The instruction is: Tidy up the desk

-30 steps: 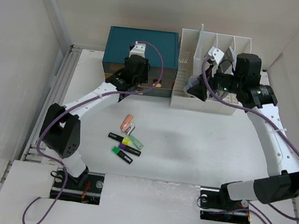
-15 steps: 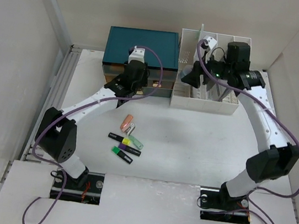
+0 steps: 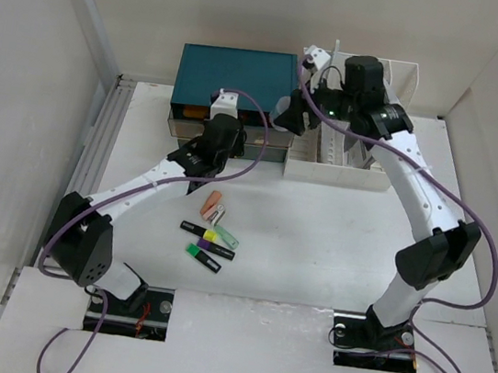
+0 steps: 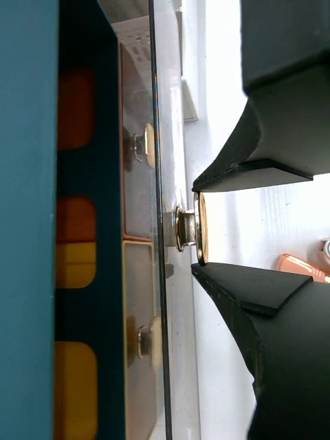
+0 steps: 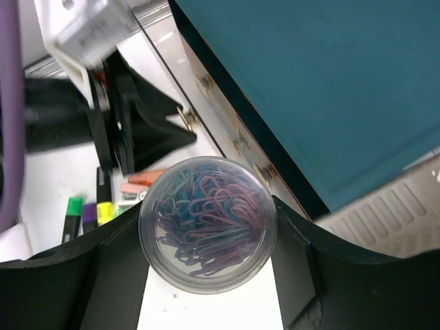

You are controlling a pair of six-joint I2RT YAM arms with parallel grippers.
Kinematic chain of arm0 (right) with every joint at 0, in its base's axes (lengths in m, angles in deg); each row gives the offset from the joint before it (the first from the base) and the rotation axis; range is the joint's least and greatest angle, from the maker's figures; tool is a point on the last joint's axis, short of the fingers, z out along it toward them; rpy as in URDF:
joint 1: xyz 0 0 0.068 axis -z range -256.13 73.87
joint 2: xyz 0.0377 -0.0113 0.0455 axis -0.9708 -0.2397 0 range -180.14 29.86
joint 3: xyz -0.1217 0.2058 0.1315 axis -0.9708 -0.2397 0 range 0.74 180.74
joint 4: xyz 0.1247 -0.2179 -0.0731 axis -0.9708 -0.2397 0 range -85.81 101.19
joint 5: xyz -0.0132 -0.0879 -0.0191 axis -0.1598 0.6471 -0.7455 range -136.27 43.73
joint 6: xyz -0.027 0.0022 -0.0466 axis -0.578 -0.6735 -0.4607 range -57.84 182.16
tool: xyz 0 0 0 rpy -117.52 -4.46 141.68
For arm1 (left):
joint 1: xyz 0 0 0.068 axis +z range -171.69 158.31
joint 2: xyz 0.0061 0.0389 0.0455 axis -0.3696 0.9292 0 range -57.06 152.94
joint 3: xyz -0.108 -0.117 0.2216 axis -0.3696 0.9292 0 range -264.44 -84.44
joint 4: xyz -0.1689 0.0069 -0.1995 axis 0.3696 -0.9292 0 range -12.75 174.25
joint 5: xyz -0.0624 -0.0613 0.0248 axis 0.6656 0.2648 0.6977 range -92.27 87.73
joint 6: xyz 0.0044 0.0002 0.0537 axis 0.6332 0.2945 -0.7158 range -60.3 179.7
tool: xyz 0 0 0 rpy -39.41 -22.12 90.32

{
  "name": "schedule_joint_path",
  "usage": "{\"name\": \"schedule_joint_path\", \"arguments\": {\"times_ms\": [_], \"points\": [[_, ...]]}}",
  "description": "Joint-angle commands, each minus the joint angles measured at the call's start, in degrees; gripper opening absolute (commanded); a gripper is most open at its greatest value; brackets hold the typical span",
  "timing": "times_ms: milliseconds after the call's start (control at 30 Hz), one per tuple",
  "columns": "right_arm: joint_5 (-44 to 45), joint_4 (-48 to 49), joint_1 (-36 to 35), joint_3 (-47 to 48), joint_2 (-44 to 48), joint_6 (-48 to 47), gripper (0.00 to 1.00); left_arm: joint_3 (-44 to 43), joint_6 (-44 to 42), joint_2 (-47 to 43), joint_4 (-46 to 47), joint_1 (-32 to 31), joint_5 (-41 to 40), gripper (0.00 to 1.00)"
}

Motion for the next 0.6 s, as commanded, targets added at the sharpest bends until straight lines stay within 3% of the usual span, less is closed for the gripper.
{"name": "schedule_joint_path", "arguments": {"times_ms": [0, 233, 567], "points": [[7.38, 3.74, -4.06, 4.34, -1.24, 1.48, 0.03, 2.19, 3.15, -2.75, -2.37, -1.71, 1.6, 0.33], [18.55, 3.13, -9.43, 7.24, -5.54, 2.54, 0.03, 5.8, 4.3, -7.4, -2.38, -2.24, 1.6, 0.33], [26.29, 1.98, -10.58, 10.59, -9.77, 2.54, 0.03, 8.53, 5.36, -10.49, -2.38, -3.29, 1.6, 0.34]]}}
